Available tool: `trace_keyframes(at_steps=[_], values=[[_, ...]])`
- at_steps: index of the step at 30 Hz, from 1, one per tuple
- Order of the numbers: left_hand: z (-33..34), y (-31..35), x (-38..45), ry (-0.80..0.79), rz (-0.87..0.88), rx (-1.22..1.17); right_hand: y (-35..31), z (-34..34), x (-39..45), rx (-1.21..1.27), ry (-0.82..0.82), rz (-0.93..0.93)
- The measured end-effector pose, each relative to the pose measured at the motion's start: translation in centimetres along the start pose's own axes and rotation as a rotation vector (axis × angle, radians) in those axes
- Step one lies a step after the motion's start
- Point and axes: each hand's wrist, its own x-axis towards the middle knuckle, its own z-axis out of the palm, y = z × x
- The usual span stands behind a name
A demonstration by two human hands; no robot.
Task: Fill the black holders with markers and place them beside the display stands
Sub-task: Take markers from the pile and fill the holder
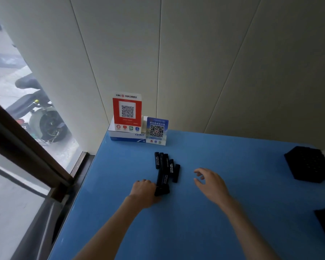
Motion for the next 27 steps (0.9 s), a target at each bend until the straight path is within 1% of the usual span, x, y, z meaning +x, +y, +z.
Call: trace_keyframes(at_steps=[4,7,9,13,18,21,24,27], values=[[-0.7,0.0,-0.8,-0.04,-0.019,0.094,0.3,0.2,0.3,-0.003,-0.007,0.011],[-1.0,-0.7,-1.6,-0.078,-0.017,0.094,0.5,0.3,0.7,-0.009,-0.02,0.012],[-0.9,-1.3,-1.9,-0.078,-0.047,0.095,0.6,0.4,0.9,-0.009,-0.02,0.008],[-0.7,-1.4,-2.0,-0.05,-0.134,0.12,0.6,0.6,1.5,-0.009,-0.029,-0.001],[-0.6,-1.1,-1.5,0.062,-0.182,0.083,0.5,0.7,2.0,-0.005,-0.037,-0.008],[-0.7,-1.0,-1.2,0.122,-0.126,0.059,0.4,0.8,2.1,-0.011,-0.037,-0.011],[-0.2,-0.9,-0.9,0.169,0.022,0.041,0.4,0.9,2.2,-0.011,-0.044,-0.015],[0.5,-0.6,-0.8,0.145,0.049,-0.013,0.4,1.0,2.1,-0.011,-0.046,-0.009]])
